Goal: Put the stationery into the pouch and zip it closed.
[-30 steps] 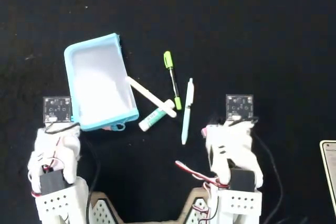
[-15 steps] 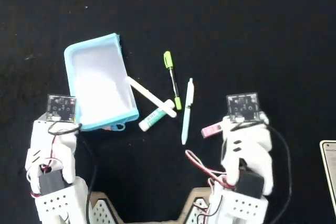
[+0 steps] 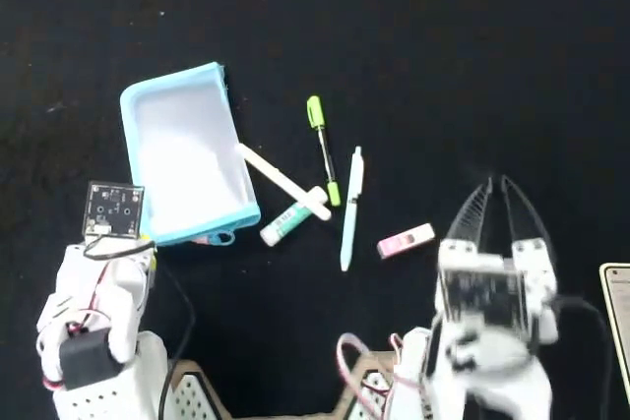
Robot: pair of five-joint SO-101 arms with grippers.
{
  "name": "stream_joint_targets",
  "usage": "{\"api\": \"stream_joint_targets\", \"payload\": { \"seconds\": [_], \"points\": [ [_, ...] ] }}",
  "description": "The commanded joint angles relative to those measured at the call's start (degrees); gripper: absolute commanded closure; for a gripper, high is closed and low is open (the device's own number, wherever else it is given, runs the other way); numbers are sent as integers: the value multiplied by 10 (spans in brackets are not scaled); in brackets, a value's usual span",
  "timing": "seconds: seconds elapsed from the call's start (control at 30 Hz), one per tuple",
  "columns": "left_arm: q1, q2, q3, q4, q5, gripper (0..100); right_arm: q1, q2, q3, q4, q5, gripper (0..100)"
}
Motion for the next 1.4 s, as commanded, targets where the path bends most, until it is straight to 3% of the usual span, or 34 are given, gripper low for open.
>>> {"api": "stream_joint_targets", "payload": {
  "seconds": [0.0, 0.2, 0.43, 0.67, 0.87, 1.17, 1.37],
  "points": [
    [8, 3, -75, 5, 2, 822, 7, 87, -142, 49, 4, 966],
    [-3, 3, -136, -29, -14, 822, -31, 284, -284, 100, -16, 966],
    [-50, 25, -226, -87, 10, 822, -219, 393, -303, 117, -81, 966],
    [-85, 215, -255, -86, 6, 822, -371, 508, -247, 93, -155, 966],
    [-79, 352, -213, -103, 10, 827, -420, 548, -99, -39, -157, 966],
    [-38, 362, 28, -353, 10, 827, -492, 549, 175, -372, -156, 966],
    [-87, 367, 58, -422, 10, 823, -526, 551, 286, -513, -156, 966]
  ]
}}
